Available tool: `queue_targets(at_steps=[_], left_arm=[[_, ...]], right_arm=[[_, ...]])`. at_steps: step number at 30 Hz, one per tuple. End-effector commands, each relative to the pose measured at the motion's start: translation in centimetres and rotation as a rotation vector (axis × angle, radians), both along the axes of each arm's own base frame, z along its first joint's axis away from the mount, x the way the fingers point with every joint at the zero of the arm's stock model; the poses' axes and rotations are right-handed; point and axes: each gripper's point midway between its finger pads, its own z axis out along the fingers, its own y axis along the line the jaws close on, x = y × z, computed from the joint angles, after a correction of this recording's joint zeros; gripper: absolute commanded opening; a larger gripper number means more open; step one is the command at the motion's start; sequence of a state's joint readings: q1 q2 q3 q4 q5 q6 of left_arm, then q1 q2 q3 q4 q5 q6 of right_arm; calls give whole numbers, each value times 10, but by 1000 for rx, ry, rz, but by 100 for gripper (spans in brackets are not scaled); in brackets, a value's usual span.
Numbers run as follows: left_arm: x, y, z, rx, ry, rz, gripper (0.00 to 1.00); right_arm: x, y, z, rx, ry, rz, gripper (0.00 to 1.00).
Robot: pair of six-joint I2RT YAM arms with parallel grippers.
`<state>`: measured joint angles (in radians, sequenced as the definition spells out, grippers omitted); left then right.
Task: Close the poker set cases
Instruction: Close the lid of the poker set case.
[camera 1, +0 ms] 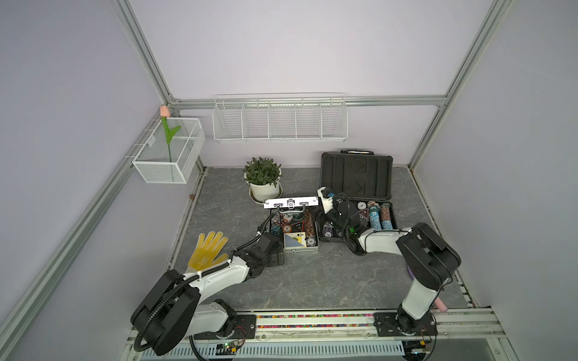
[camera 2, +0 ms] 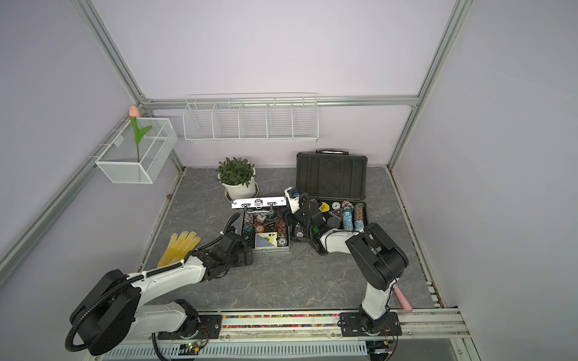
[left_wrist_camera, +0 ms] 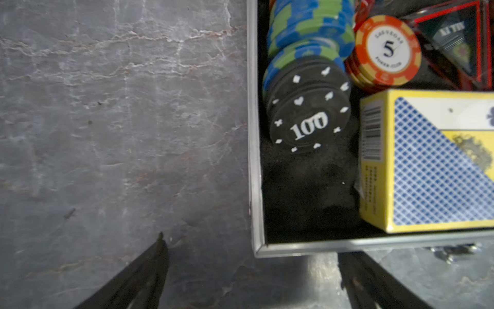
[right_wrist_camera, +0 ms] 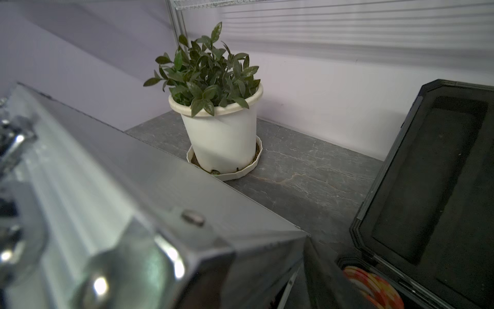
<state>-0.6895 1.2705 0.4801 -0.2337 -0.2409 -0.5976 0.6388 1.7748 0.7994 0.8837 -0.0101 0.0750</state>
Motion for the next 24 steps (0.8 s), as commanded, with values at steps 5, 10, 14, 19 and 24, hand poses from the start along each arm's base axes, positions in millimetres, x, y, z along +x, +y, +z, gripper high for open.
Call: queue_targets(at_steps=[5,10,14,19,24], left_arm=[[17,-1,40,-32,-124,28,100],[14,1,69,-61,-176,5,100],[9,2,95,-89,-228,-26,100],[6,-2,133,-137,-272,-59,100],[8,-6,153,-147,-300,-88,100]], right_arm=[[-5,-7,15,61,-38,-35,83],[-9,-9,1,52,-8,-36,91],[-13,-8,-9,46,12,-31,94],[-17,-6,-25,24,39,-27,95],[-22,-4,-38,8,64,-22,96]])
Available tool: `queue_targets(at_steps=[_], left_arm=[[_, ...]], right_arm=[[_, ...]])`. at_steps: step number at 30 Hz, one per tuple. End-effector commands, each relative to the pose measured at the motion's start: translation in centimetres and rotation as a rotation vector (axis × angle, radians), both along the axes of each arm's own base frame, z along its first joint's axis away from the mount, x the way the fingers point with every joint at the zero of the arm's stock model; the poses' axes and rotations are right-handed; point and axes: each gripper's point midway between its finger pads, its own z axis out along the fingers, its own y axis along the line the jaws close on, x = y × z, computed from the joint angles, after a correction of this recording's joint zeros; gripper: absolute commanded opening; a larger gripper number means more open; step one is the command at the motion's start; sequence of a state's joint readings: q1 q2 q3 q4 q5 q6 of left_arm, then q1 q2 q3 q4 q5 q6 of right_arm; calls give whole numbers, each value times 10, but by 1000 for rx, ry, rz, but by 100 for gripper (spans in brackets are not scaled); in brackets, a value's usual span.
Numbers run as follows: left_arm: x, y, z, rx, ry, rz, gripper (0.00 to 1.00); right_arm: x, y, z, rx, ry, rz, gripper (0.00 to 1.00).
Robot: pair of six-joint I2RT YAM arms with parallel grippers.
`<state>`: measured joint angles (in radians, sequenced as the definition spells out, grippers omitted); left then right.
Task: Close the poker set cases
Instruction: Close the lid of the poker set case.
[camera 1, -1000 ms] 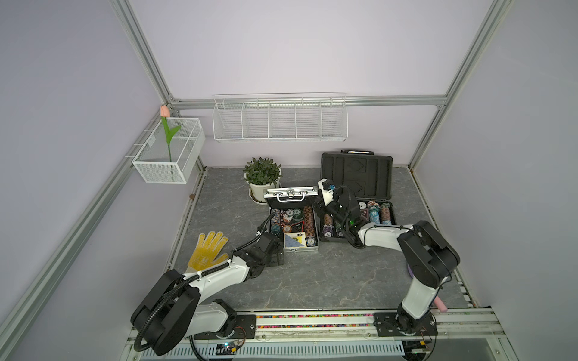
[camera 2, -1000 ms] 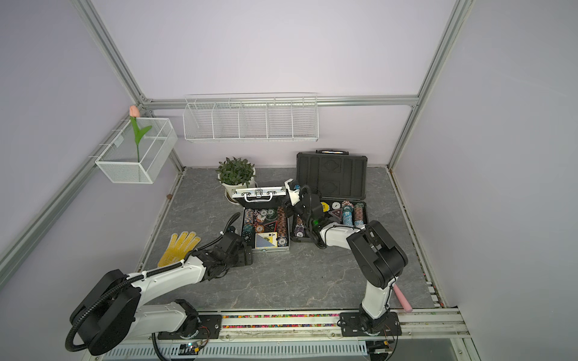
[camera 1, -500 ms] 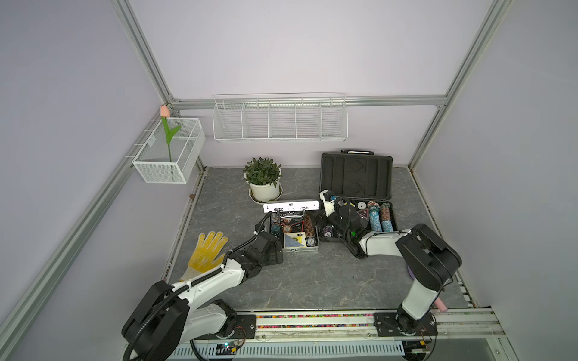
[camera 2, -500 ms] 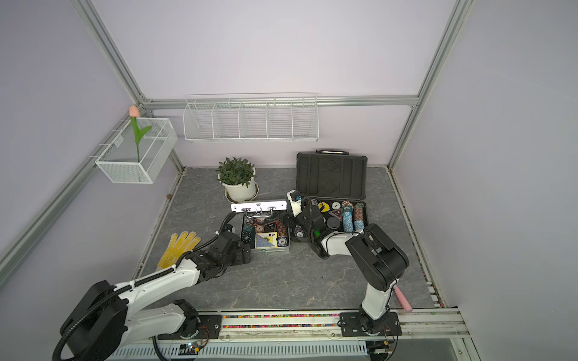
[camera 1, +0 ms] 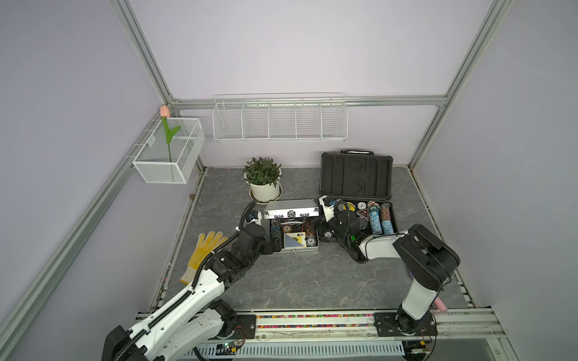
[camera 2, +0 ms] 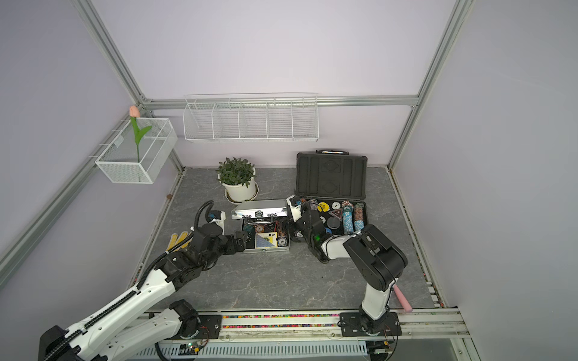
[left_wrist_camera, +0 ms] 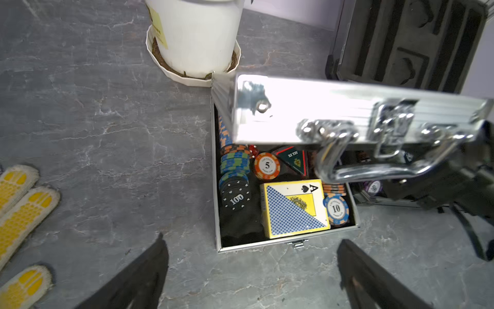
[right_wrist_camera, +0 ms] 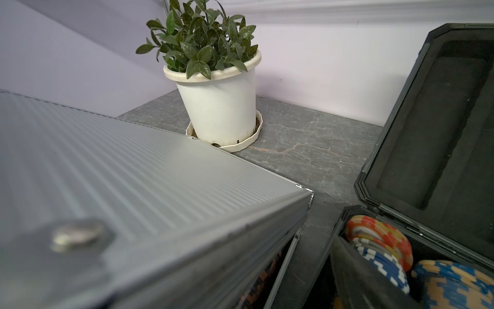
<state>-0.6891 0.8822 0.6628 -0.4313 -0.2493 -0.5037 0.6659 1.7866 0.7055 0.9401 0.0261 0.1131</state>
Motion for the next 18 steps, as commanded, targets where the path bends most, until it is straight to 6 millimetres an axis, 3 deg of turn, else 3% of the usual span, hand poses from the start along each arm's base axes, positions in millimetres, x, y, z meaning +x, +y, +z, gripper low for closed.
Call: queue_targets(at_steps=[1,13,18], left_arm=[[-3,1,8,29,2,-22,100],[34,-15,51,9,-161,-2,100],[55,-35,52,33,-168,-27,100]], right_arm=[[-5,1,-10,9,11,-4,96],[-30,-1,-41,-36,68,-5,99],[-42,0,-50,-46,88,5,100]])
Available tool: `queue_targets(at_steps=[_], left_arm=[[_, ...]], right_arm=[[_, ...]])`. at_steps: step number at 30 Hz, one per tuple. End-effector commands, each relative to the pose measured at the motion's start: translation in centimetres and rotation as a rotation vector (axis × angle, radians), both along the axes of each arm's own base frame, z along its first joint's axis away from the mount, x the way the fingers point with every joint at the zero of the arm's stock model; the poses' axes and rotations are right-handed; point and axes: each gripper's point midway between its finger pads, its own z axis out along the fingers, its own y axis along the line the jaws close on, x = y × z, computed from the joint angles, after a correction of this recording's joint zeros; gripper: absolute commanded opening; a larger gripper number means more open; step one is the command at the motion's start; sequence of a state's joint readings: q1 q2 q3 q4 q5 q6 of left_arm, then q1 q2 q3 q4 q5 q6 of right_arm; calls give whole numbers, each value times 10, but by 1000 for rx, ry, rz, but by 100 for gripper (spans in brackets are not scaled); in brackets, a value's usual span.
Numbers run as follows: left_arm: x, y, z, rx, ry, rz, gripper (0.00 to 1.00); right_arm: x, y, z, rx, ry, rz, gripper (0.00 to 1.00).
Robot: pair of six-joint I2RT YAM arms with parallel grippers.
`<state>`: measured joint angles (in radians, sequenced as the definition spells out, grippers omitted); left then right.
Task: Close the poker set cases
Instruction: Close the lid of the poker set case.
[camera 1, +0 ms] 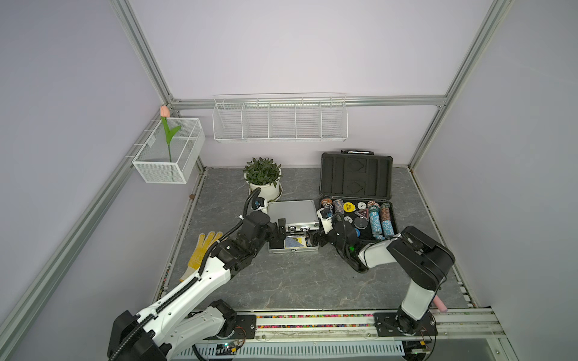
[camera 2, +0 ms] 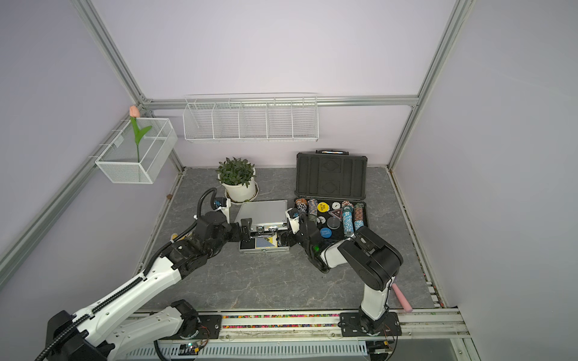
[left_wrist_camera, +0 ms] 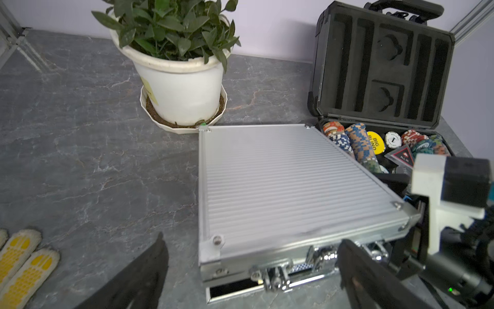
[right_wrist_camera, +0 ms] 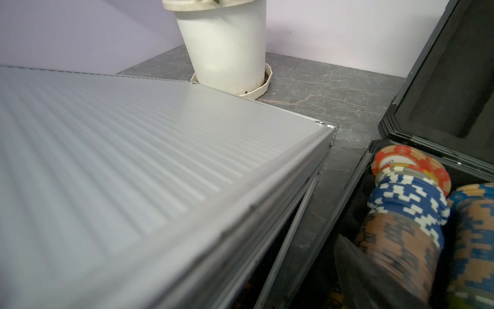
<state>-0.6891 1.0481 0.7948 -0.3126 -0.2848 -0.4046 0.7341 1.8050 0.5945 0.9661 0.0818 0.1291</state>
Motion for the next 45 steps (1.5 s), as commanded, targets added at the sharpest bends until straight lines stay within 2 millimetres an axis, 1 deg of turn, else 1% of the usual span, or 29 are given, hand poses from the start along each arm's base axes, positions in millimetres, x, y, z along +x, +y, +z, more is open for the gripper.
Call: queue_targets(at_steps=[1,8,16,22,28,33,39,45], left_arm=[[20,-14,17,1,-54,-9,100],[45,-36,-2,58,6,-23,100],[58,-52,-27,91,60,-47,100],[62,-55,-47,118,93,-45,100],[64,-57,-68,140,125,-47,100],[64,-58,-84,146,147,-47,100],[62,-53,-102,167,167,-30,99],[56,-49,-120,180,198,-26,99]], right_arm=[[-9,2,-6,18,14,-3,100],[-27,5,-16,0,35,17,100],[-40,4,-19,-26,41,21,99],[-52,-1,-26,-66,59,23,96],[-61,-7,-37,-113,90,15,96],[-71,-8,-42,-152,106,21,95],[-84,-6,-55,-212,137,42,96],[-95,-10,-69,-266,167,48,95]])
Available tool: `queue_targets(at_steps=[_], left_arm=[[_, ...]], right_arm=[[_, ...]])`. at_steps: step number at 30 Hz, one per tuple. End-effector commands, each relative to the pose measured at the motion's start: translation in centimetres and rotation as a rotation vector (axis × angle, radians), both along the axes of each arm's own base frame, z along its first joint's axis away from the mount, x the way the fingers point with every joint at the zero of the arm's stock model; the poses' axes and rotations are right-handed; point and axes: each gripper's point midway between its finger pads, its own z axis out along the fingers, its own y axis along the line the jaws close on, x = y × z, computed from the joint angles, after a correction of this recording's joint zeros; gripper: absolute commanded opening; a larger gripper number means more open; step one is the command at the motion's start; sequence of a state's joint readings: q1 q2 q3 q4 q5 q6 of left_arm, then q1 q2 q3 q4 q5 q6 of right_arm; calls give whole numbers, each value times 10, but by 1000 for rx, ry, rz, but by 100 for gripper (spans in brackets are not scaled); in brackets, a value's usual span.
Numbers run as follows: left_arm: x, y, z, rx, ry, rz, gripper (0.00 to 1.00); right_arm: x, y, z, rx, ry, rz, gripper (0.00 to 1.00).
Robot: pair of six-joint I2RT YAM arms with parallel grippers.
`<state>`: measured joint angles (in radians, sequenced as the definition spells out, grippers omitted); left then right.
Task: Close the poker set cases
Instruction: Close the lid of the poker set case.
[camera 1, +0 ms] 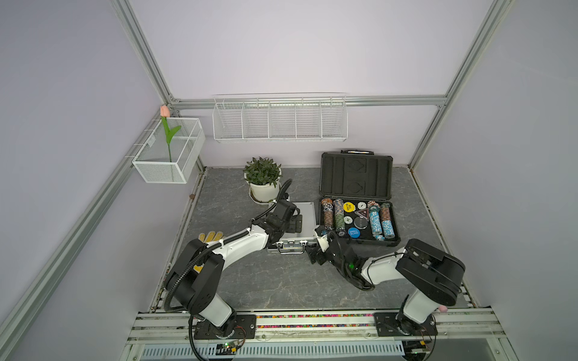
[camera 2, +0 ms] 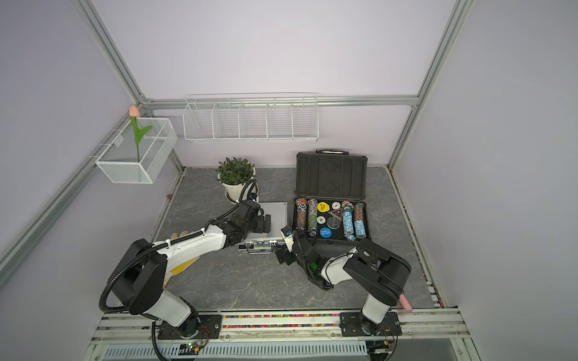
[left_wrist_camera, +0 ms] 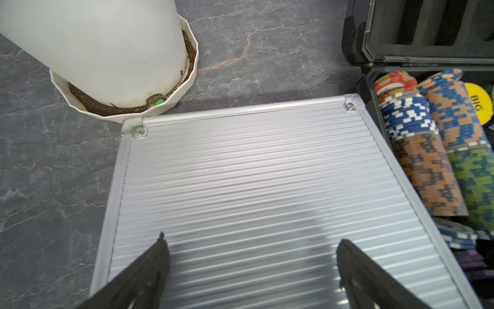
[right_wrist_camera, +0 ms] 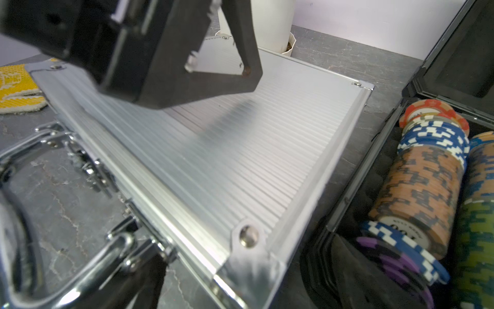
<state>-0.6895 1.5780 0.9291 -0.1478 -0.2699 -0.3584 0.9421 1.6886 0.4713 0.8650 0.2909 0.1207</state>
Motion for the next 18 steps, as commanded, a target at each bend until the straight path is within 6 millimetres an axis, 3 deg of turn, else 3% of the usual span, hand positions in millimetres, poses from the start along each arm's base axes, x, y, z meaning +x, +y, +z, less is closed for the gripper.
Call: queue_targets(at_steps=[1,18], left_arm=[[-4,3,-17,7,28,15,99],[-12,9,-29,4,35,18,99]], right_arm=[[-29,-17,-52,-132,161,21,95],[-45,-39,-62,-193,192,-22,92]])
